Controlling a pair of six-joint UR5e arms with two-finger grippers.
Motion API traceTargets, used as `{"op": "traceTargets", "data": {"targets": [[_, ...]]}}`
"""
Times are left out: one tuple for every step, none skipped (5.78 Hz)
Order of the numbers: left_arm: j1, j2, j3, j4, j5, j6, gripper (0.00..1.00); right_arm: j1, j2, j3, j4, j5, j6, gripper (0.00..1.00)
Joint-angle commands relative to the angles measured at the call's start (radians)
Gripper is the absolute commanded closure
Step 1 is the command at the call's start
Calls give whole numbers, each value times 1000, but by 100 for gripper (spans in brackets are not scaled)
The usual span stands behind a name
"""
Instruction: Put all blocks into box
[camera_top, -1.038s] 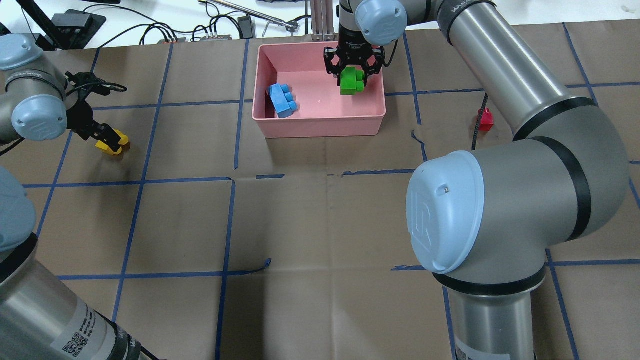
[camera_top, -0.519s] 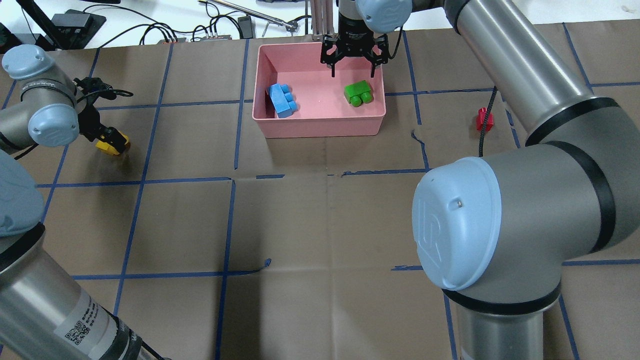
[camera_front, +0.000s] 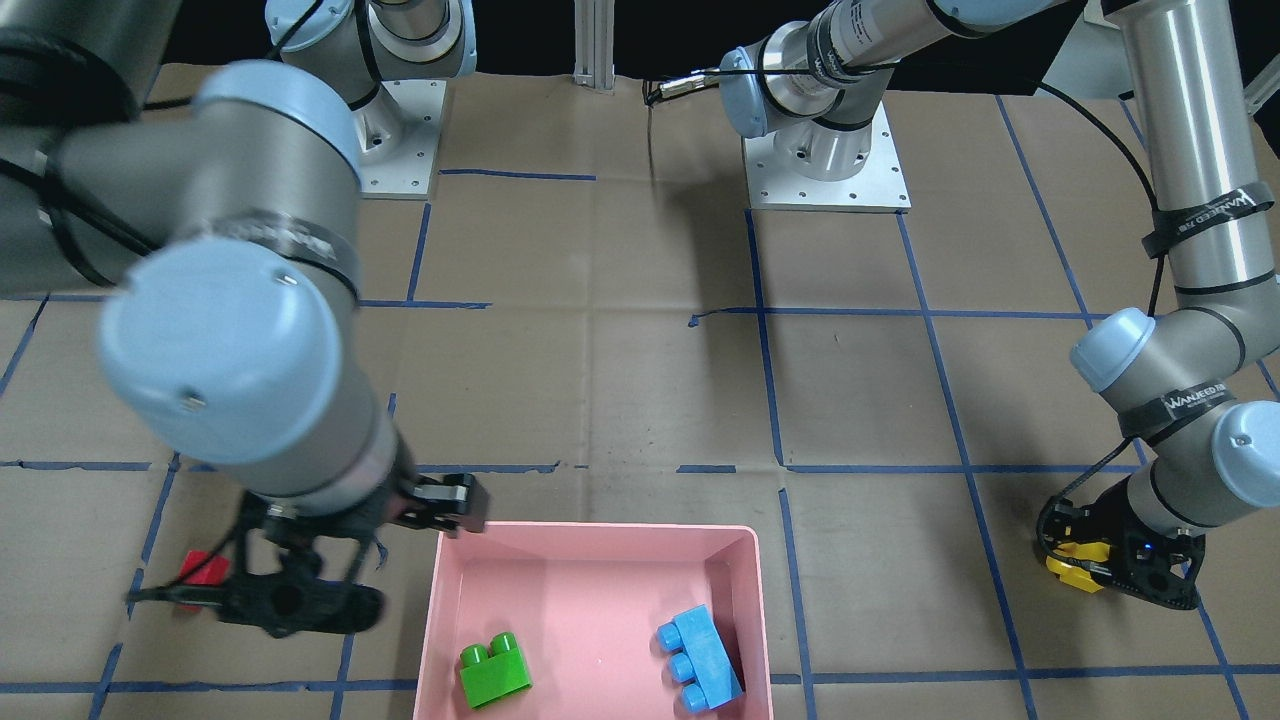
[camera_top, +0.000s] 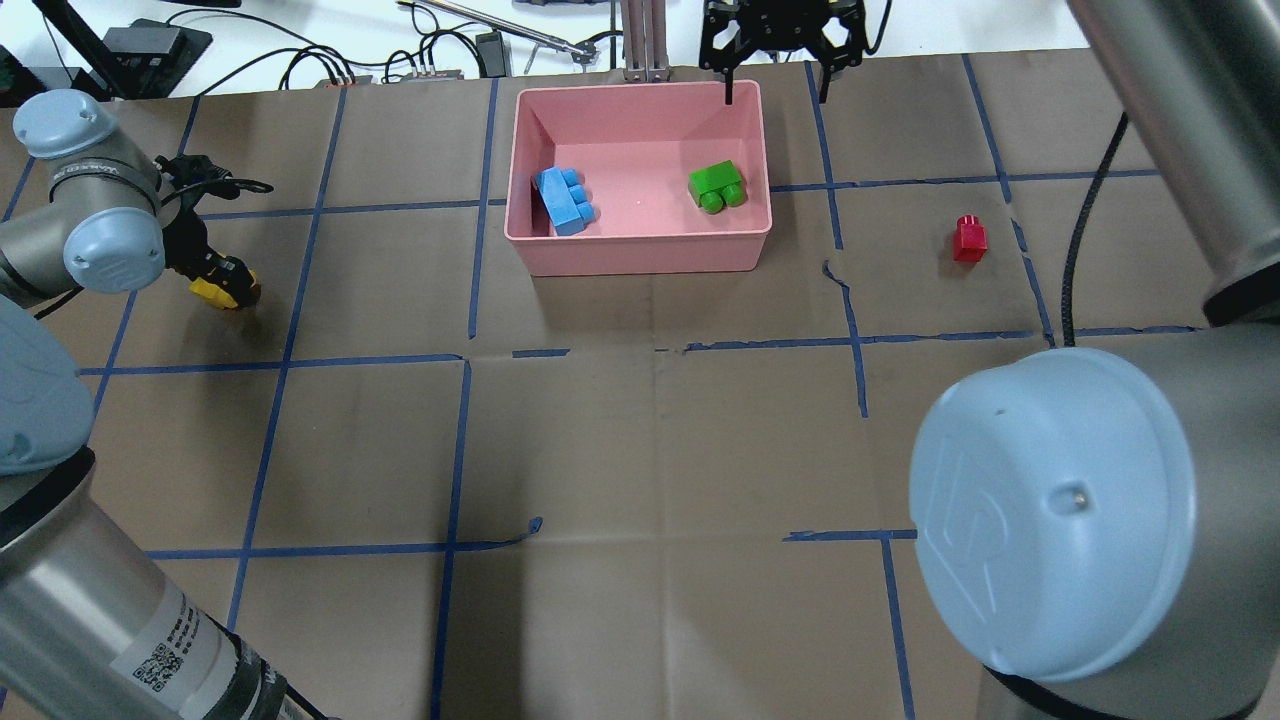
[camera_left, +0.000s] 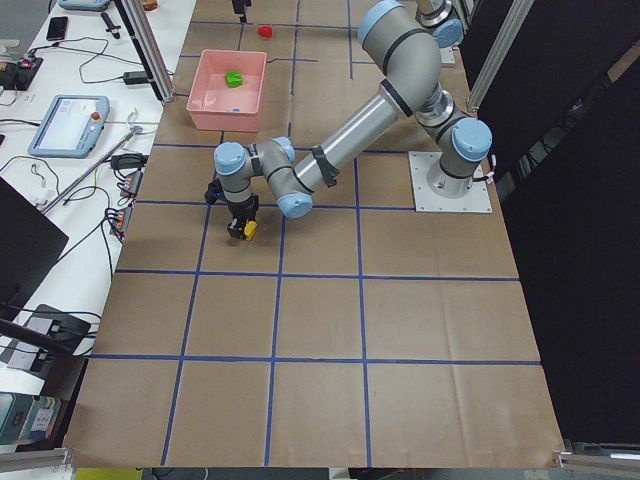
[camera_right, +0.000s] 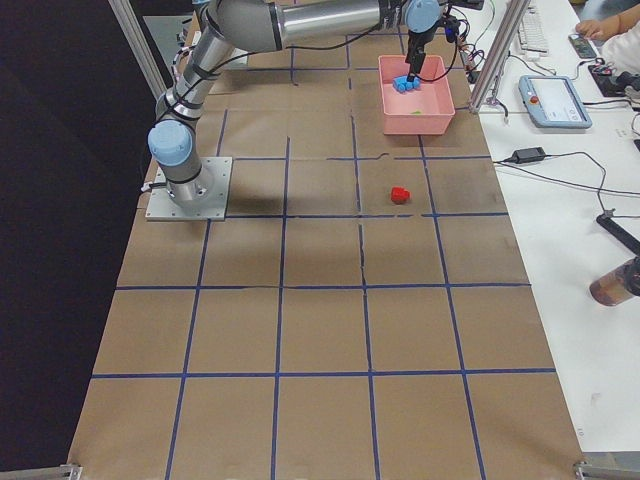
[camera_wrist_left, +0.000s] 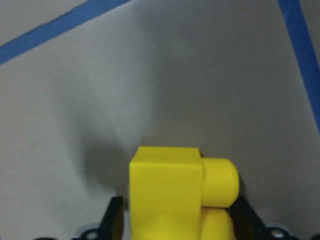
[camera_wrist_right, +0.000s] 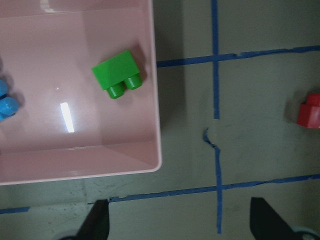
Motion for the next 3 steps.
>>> {"op": "traceTargets", "data": {"targets": [[-68,62,2,-63,6,-42,100,-162,-27,3,34,-11,-212,1],[-134,114,8,-114,0,-91,100,-240,-25,6,34,-9,-338,1],[-216,154,41,-202,-2,-210,100,-314,-25,34,32,-1,-442,1]]}}
